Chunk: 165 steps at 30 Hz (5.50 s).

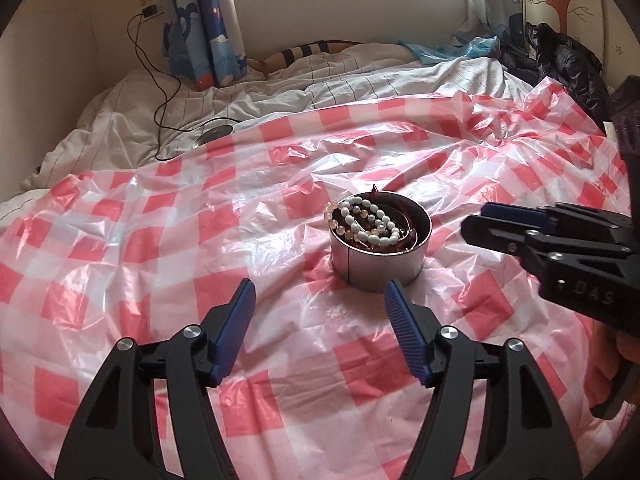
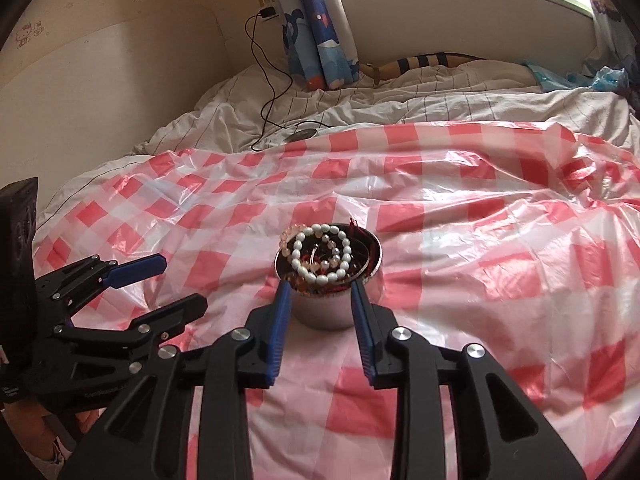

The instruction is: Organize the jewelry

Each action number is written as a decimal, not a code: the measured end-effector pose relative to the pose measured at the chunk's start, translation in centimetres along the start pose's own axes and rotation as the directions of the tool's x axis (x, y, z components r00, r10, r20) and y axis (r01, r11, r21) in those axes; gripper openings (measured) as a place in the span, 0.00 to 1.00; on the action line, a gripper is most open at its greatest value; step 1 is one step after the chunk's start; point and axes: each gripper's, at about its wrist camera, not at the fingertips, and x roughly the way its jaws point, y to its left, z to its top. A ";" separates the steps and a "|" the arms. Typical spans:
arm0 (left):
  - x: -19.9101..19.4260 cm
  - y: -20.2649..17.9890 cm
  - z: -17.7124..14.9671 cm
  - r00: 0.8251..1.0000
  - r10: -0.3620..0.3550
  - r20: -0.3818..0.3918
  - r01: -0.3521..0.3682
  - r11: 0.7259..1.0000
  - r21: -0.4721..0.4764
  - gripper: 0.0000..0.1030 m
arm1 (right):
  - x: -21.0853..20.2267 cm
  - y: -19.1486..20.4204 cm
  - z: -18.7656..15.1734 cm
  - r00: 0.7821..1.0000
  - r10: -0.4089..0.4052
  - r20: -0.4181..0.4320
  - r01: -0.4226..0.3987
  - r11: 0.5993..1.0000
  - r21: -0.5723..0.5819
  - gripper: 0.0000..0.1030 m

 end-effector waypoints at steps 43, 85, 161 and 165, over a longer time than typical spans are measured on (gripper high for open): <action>0.1 -1.3 -2.5 0.999 0.030 0.016 -0.030 0.999 -0.034 0.89 | 0.3 -0.3 -4.7 0.988 -0.157 -0.009 0.157 0.988 0.006 0.67; 0.0 -1.0 -2.4 0.999 0.036 0.009 -0.035 0.998 -0.049 0.93 | 0.4 -0.3 -4.8 0.987 -0.160 -0.012 0.160 0.987 0.003 0.68; 0.0 -0.3 -3.1 0.999 0.042 0.009 -0.040 0.986 -0.164 0.93 | 0.6 -0.1 -4.7 0.987 -0.161 -0.021 0.161 0.987 -0.009 0.71; -0.8 -0.5 -3.1 0.997 0.049 0.055 -0.040 0.988 -0.149 0.93 | 0.4 -0.1 -5.0 0.987 -0.157 -0.015 0.157 0.987 -0.031 0.72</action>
